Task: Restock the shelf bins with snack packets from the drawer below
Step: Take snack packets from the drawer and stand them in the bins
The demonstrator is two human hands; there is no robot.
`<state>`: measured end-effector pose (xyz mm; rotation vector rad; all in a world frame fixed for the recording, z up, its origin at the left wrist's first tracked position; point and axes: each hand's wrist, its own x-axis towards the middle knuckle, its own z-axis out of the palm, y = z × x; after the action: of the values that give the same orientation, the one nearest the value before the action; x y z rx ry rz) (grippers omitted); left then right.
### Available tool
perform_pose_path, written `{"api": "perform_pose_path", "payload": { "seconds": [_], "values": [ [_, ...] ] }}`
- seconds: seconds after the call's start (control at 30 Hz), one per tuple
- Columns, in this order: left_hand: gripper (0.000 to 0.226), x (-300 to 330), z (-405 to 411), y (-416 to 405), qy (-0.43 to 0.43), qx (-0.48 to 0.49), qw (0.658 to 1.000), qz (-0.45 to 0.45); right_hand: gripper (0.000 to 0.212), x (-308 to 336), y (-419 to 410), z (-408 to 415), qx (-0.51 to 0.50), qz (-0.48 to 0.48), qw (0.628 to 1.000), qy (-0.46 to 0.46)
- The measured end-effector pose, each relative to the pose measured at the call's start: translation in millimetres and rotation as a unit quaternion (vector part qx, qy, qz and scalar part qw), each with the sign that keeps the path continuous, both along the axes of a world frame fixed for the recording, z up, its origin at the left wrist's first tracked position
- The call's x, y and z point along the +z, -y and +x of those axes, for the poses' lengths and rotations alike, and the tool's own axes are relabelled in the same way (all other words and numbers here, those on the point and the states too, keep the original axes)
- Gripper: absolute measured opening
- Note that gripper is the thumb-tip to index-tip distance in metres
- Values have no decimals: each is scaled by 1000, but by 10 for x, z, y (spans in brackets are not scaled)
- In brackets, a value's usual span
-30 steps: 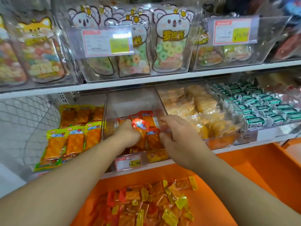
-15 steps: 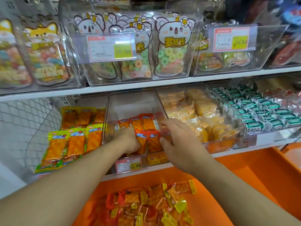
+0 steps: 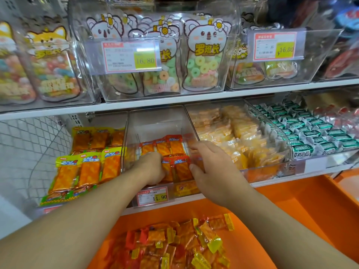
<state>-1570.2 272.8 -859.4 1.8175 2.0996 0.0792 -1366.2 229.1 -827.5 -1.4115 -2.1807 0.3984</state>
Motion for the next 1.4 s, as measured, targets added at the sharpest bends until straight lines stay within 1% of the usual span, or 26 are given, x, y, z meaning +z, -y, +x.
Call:
{"api": "perform_pose_path", "payload": {
  "seconds": [0.1,0.27,0.33,0.4,0.57,0.63,0.77,0.9,0.97,1.03,1.1,1.2,1.3,1.4],
  "values": [
    [43,43,-6,-4,41,29,998,-24,55,3,6,7,0,-4,1000,2],
    [76,94,-24,-13,63,15,994,-85,55,16,14,3,-3,-10,1000,1],
    [81,90,-16,-16,50,-1,994,-102,56,24,21,4,-3,-12,1000,3],
    [82,72,-2,-12,37,-8,994,-102,56,30,26,2,-2,-14,1000,6],
    [73,43,38,19,9,-28,998,-58,57,35,28,-5,-1,-18,1000,8],
    [73,36,30,9,1,-34,997,-63,57,38,29,-5,-2,-18,1000,9],
    [82,40,-22,-25,-44,-49,993,-94,58,42,29,6,0,-23,1000,7],
    [96,76,-35,-64,-100,-77,982,-143,57,13,18,18,6,-10,1000,9],
    [100,69,-28,-72,-125,-88,978,-144,57,11,17,19,6,-6,1000,9],
    [98,36,-37,-65,-138,-97,978,-120,56,15,19,17,8,-5,1000,8],
    [93,12,-50,-49,-126,-93,982,-105,56,22,18,14,8,-5,1000,7],
    [93,19,-56,-33,-113,-93,984,-99,55,33,18,12,7,-4,1000,7],
    [98,78,-52,-26,-77,-93,987,-110,56,46,28,8,8,-7,1000,6],
    [104,148,-43,-28,-37,-88,990,-102,56,45,28,12,7,-8,1000,6]
  ]
}}
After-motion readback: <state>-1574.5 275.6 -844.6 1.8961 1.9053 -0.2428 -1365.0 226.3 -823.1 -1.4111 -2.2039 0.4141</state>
